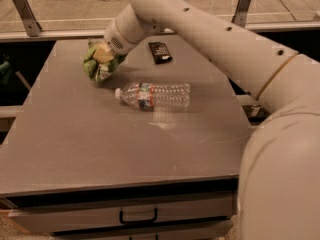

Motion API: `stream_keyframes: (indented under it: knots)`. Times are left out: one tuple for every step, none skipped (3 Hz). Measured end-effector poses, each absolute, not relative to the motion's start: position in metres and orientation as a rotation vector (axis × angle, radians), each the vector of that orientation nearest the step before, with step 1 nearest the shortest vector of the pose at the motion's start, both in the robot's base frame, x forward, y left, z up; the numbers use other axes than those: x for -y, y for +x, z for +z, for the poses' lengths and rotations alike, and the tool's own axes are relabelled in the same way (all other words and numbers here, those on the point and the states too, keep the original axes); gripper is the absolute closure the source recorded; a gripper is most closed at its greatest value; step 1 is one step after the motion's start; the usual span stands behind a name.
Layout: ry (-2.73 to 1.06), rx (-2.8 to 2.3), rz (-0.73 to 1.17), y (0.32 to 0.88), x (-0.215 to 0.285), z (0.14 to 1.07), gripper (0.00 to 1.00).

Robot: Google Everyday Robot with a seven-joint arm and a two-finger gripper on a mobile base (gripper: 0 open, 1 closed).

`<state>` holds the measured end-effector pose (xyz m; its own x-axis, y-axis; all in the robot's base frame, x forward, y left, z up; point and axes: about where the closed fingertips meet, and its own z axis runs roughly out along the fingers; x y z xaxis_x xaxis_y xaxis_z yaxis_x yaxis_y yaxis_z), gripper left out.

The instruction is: Pick green jalapeno chip bag

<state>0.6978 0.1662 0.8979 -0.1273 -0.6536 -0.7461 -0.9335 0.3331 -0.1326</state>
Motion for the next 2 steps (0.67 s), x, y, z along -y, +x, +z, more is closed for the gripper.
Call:
stream_keyframes:
  knots:
    - [-1.248,-1.557,0.505,0.718,-0.142,1.018,1.00]
    - [-1.235,-1.422,0.461,0.719,-0.133,1.069,1.00]
